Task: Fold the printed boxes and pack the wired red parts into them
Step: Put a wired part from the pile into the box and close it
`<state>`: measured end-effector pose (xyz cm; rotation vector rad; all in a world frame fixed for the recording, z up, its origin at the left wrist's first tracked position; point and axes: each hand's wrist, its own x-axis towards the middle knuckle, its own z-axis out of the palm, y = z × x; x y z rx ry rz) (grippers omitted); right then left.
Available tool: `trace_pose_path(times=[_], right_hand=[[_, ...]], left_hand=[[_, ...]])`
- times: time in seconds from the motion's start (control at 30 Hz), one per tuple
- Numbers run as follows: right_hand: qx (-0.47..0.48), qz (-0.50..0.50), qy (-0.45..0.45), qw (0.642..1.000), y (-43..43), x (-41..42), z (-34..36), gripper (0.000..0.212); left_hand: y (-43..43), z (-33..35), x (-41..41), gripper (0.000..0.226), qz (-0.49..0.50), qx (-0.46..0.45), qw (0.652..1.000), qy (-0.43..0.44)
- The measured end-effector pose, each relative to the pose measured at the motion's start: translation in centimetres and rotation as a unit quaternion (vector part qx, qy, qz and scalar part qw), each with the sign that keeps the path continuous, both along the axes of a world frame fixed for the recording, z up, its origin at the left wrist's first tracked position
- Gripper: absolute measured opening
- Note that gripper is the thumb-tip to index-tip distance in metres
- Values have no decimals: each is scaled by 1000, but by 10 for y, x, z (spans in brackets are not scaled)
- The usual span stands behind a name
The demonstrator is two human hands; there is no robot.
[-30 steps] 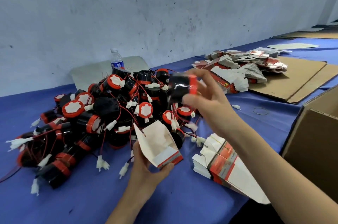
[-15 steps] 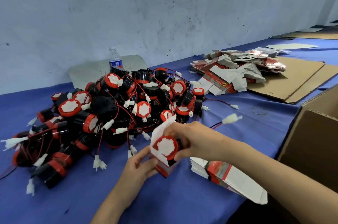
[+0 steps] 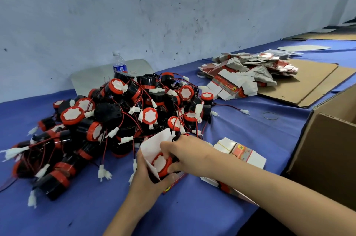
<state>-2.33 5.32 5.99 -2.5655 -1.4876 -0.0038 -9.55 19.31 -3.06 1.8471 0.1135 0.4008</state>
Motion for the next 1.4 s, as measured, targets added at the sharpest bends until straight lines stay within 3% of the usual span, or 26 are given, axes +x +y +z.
trace_pose_path(times=[0.03, 0.1, 0.17, 0.2, 0.23, 0.3, 0.37, 0.5, 0.6, 0.73, 0.83, 0.93, 1.0, 1.07, 1.13, 1.27, 1.4], right_hand=[[29, 12, -12, 999, -1, -2, 2, 16], [193, -2, -57, 980, -7, -6, 6, 13], [415, -95, -89, 900, -18, -10, 10, 24], [479, -144, -79, 862, -24, -9, 11, 35], [491, -187, -36, 850, -28, -6, 12, 45], [409, -236, 75, 878, -33, 1, 10, 54], [353, -217, 148, 898, -32, 4, 3, 44], [337, -171, 146, 914, -24, 1, -5, 11], [326, -144, 142, 924, -19, 1, -1, 21], [266, -100, 72, 956, -13, 1, -6, 5], [168, -72, 8, 983, -9, 4, -11, 11], [59, -49, -118, 990, -5, -3, -18, 11], [74, -57, -170, 981, -3, -12, -23, 19], [110, -60, -146, 981, 0, -19, -27, 22], [82, -78, -118, 987, 3, -23, -33, 19], [88, -105, -57, 989, 10, -23, -41, 39], [130, -105, -27, 986, 14, -20, -45, 16]], left_hand=[[1, 0, -1, 80, -2, 3, 1000, -2], [3, 1, -2, 82, -6, 18, 1000, -3], [3, 1, -3, 83, -8, 15, 1000, 4], [3, 0, -3, 84, -7, 13, 1000, 7], [3, 0, -3, 84, -6, 13, 1000, 11], [3, -2, -2, 82, -6, 18, 1000, 16], [3, -3, -2, 86, -1, 16, 1000, 24], [3, -5, -2, 87, 7, 30, 999, 27], [3, -5, -1, 89, 11, 33, 999, 24], [3, -5, 0, 85, 5, 40, 999, 16], [3, -7, 1, 81, 3, 32, 999, 4], [1, -8, 0, 80, 5, 25, 1000, 0], [-1, -7, -2, 73, 7, 28, 1000, 4], [-2, -5, -3, 69, 10, 25, 1000, 3], [-3, -4, -4, 73, 11, 27, 1000, 3], [-4, -3, -3, 71, 8, 20, 1000, 4], [-5, -5, -3, 72, 19, -3, 1000, -11]])
